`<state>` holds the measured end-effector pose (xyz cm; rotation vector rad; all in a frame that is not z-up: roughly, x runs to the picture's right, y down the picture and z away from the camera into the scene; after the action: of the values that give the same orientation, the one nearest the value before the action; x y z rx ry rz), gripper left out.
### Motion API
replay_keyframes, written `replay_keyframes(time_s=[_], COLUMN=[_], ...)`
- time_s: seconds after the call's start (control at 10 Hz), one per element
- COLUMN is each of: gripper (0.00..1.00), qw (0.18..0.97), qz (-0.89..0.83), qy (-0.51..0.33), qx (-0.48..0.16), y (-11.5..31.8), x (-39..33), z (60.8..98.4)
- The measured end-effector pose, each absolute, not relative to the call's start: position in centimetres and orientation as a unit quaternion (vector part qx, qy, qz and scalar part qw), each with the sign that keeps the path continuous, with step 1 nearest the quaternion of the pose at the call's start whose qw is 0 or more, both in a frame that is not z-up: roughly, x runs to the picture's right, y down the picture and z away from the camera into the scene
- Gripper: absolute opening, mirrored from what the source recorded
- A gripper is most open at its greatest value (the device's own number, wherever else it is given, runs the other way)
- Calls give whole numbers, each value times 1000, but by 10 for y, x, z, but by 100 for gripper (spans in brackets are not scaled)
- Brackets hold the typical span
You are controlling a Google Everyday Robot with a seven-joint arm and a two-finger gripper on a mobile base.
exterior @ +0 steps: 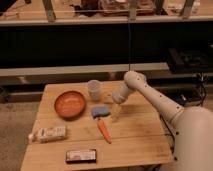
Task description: Place the white sponge in the ceramic cup
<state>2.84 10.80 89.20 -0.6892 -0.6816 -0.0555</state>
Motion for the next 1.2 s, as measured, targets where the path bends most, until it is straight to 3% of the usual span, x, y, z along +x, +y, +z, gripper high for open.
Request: replay_keyframes(time_s=[1.2], gripper=[80], qw=[881], qz=[-23], qy=[-329], qx=[-338], y=[117], x=[17], z=[902])
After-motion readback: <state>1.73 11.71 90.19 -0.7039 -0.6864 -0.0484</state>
